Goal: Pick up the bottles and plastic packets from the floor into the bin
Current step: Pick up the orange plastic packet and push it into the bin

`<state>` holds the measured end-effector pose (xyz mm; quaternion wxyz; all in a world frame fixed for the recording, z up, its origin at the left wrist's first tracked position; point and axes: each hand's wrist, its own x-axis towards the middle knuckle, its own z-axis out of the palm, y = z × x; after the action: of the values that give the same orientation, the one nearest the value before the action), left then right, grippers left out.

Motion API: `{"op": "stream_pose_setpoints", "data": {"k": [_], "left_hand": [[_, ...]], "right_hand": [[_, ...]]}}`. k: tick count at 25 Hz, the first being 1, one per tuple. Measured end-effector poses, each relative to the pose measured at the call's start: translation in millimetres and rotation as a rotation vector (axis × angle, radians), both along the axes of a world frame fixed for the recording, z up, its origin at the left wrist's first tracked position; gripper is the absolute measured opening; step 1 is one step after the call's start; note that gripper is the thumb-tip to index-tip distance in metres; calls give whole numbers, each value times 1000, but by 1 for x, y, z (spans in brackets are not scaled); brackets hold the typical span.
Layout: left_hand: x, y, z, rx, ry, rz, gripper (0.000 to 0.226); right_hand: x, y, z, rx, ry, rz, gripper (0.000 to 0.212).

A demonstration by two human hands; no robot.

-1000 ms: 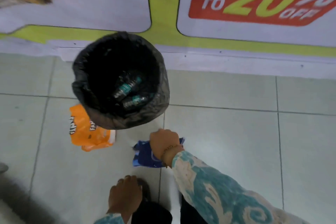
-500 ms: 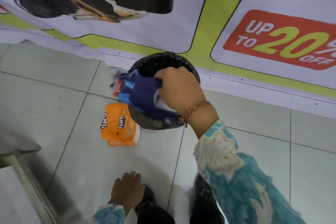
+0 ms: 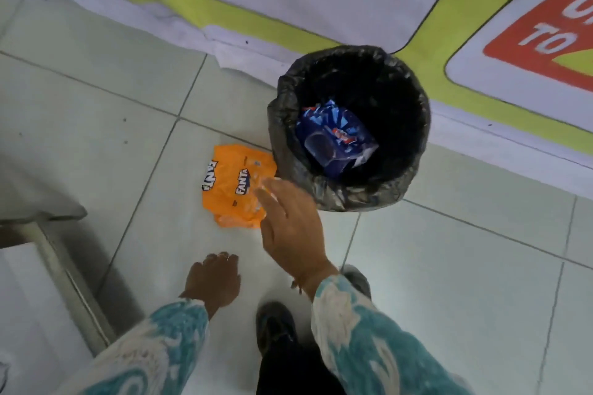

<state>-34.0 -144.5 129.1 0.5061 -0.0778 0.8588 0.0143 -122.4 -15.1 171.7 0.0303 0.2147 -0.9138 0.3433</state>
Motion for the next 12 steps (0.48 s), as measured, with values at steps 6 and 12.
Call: {"op": "stream_pose_setpoints", "data": {"k": [6,12], "left_hand": [[-25,-19,-89,-70,43,21,43],[-54,-17,-190,-193,418,-254,67]], "right_hand": [[48,25,-136,523,-814,-54,45],[28,30,-216,753,-632,296,47]]}}
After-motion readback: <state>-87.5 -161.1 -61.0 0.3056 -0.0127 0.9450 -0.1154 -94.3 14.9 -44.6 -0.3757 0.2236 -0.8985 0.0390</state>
